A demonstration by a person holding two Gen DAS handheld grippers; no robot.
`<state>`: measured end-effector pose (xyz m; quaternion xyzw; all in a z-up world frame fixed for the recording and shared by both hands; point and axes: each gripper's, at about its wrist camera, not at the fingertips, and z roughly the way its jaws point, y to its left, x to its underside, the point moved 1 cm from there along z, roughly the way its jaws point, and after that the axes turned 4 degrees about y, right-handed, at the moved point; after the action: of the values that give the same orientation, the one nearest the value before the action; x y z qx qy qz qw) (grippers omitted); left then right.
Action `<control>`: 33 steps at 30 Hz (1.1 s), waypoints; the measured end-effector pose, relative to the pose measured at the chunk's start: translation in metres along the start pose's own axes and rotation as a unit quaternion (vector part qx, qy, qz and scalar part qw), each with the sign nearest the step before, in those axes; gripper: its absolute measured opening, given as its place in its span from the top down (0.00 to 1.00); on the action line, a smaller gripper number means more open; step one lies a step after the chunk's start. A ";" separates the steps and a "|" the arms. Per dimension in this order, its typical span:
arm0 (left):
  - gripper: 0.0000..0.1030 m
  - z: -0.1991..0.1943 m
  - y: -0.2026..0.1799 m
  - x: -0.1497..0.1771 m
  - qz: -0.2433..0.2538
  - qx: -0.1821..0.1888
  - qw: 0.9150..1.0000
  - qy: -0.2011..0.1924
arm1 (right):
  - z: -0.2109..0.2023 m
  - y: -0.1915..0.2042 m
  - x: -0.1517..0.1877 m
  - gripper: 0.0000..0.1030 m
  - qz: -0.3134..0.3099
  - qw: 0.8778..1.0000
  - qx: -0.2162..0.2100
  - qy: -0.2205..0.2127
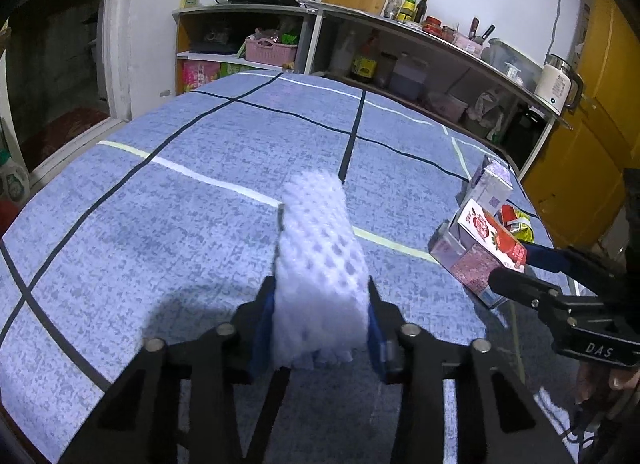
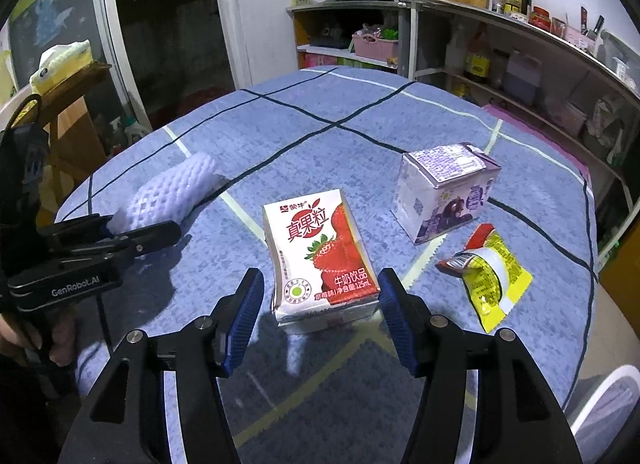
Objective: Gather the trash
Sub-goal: 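Grasp the foam net with the left gripper while the right grasps the strawberry milk carton, then carry the foam net and milk carton over the bin and release both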
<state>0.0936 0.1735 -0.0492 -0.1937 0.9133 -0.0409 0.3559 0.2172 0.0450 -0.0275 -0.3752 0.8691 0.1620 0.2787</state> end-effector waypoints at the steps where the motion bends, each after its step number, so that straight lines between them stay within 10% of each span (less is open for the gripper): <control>1: 0.66 0.000 -0.001 0.000 0.002 0.000 1.000 0.000 | 0.001 0.000 0.000 0.42 0.001 1.000 -0.001 0.001; 33: 0.78 -0.045 -0.077 0.033 0.071 0.088 0.994 0.005 | -0.099 -0.018 0.088 0.48 0.127 0.991 0.023 -0.042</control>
<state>0.0661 0.0870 -0.0203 -0.0961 0.9193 -0.0962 0.3694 0.1448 -0.0655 -0.0036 -0.2480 0.9008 0.1920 0.3003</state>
